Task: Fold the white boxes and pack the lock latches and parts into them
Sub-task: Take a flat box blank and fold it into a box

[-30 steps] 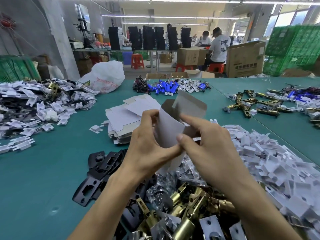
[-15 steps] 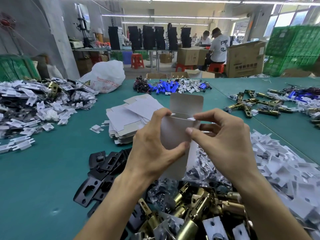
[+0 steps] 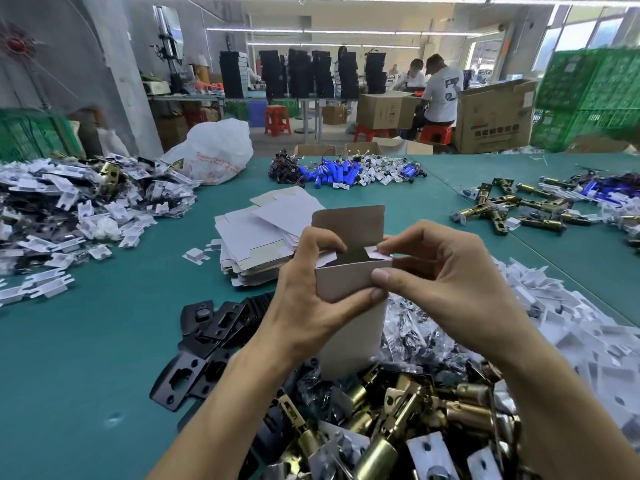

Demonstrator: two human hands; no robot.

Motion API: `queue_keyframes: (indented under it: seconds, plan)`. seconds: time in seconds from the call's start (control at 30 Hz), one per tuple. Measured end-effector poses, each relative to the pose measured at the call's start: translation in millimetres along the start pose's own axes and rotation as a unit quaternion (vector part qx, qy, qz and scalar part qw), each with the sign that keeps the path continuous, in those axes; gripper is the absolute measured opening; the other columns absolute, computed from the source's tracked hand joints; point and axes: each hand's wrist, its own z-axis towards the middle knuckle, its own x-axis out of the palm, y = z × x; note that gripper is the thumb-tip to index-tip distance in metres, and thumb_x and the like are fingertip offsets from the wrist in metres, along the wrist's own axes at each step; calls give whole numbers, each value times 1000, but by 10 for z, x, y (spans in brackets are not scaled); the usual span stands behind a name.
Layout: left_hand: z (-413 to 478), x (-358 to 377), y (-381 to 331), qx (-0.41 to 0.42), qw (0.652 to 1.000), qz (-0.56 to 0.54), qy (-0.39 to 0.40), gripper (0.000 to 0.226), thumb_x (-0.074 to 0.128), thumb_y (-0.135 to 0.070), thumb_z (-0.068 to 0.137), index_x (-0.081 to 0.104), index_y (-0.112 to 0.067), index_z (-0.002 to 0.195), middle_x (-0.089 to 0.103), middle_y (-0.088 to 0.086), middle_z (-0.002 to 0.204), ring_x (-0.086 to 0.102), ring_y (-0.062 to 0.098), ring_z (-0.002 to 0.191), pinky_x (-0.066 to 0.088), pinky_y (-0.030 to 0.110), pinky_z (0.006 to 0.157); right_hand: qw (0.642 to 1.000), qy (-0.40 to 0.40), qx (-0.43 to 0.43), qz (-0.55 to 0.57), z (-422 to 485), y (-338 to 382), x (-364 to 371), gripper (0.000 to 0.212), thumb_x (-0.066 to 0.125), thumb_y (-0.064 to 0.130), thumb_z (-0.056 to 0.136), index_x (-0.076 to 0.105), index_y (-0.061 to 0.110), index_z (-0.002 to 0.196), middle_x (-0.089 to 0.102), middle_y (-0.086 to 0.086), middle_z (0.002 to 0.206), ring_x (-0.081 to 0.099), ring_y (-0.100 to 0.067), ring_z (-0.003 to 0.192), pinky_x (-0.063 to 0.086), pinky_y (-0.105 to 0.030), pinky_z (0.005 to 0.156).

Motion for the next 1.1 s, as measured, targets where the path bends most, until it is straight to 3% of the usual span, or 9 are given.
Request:
queue_keyframes:
  seconds: [0.1, 0.23, 0.47, 0.57, 0.7, 0.77, 0.87, 1.0, 1.1]
  plan:
    - [11, 22, 0, 15, 1000, -25, -7, 64, 85, -37, 73, 34, -37, 112, 58, -26, 109, 68, 7, 90, 58, 22, 69, 999, 11, -4, 43, 0, 3, -4, 20, 78, 4, 73, 68, 6, 90, 75, -6, 98, 74, -14, 88, 59, -24, 76]
    - [6, 60, 30, 50, 997, -59, -29, 70, 86, -23, 71, 31, -40, 110, 57, -25, 114, 68, 8, 96, 57, 20, 73, 998, 26, -3, 53, 2, 7, -15, 17, 76, 0, 76, 69, 7, 89, 76, -5, 98, 75, -15, 89, 60, -30, 80]
    - [-40, 47, 96, 22, 998, 49, -41, 47, 83, -54, 66, 41, -35, 76, 50, -19, 69, 46, 2, 56, 36, 15, 48, 998, 57, 12, 9, 4, 27, -70, 13, 76, 12, 76, 70, 8, 86, 75, -11, 96, 74, -17, 90, 59, -44, 83]
    - [-27, 38, 74, 10, 999, 36, -12, 49, 84, -56, 63, 43, -36, 79, 58, -21, 73, 52, 1, 58, 38, 12, 49, 999, 44, -8, -10, 2, 53, -90, 22, 70, 32, 76, 72, 12, 85, 75, -9, 91, 72, -25, 86, 58, -50, 80]
    - [-1, 12, 28, -22, 999, -1, 28, 49, 81, -66, 64, 48, -37, 86, 65, -14, 80, 60, 2, 64, 47, 18, 52, 997, 0, -55, 49, 19, 82, -29, 19, 65, 36, 84, 61, 21, 95, 68, 2, 85, 66, -12, 79, 52, -23, 73]
    - [5, 11, -7, -14, 999, 0, 45, 45, 80, -63, 67, 51, -41, 92, 68, -19, 88, 65, 2, 74, 51, 20, 58, 995, -7, -55, 87, 24, 82, -12, 21, 63, 40, 84, 56, 31, 101, 68, -13, 87, 65, -20, 78, 51, -33, 70]
    - [5, 39, -37, 39, 999, 11, 34, 55, 85, -47, 71, 45, -48, 109, 67, -20, 105, 69, 7, 91, 57, 26, 68, 996, -22, -58, 68, 28, 94, -18, 16, 65, 34, 84, 66, 26, 98, 71, -13, 87, 66, -20, 76, 54, -32, 68]
    - [-13, 99, -16, 62, 998, -3, -9, 69, 86, -31, 70, 31, -32, 111, 60, 11, 114, 69, 26, 93, 59, 48, 66, 998, -17, -31, 60, 21, 69, -54, 13, 74, 24, 77, 75, 17, 88, 77, -3, 91, 73, -23, 85, 59, -30, 79]
    - [-38, 101, -34, 18, 999, -36, -5, 65, 86, -32, 67, 31, -41, 101, 57, 1, 107, 71, 15, 80, 62, 39, 57, 999, -28, -32, 28, 24, 42, -74, 14, 78, 12, 79, 75, 20, 89, 77, 1, 91, 72, -15, 81, 58, -26, 76]
